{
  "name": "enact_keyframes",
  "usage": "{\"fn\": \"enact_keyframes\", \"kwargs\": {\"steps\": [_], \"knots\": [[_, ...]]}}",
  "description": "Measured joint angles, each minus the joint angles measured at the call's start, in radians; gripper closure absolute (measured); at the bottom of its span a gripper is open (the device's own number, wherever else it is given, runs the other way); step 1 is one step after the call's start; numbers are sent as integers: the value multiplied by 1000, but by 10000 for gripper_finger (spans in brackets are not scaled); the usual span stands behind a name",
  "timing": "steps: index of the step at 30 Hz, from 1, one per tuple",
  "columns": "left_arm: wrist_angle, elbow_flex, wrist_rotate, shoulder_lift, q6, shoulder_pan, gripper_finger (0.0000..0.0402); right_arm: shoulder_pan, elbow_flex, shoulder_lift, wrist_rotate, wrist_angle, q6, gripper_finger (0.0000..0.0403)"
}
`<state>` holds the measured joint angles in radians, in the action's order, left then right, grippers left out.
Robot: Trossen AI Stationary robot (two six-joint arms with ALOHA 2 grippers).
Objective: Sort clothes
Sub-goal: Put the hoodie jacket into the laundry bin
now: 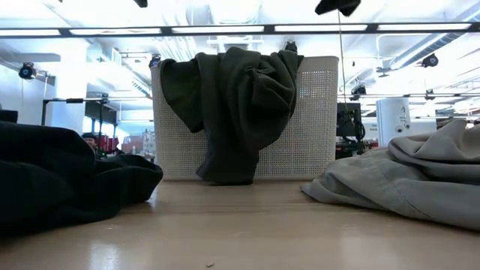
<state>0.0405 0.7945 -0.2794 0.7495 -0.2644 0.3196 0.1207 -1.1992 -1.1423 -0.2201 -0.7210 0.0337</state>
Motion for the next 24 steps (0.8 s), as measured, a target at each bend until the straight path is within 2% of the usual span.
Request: {"fn": "enact_keyframes", "kwargs": {"steps": [5,9,15,20,24], "knots": [[198,-156,53,-65,40,-35,401,113,178,-7,-93,158,121,397],[323,-247,55,-85,68,-35,401,151,245,-61,-76,242,287,371],[344,-277,57,-92,79,-35,401,176,269,-158,-43,293,500,274],[342,-279,56,-82,83,-35,402,166,269,-258,-182,316,636,183],[341,-281,56,-81,83,-35,402,141,267,-335,-199,410,663,137]]}}
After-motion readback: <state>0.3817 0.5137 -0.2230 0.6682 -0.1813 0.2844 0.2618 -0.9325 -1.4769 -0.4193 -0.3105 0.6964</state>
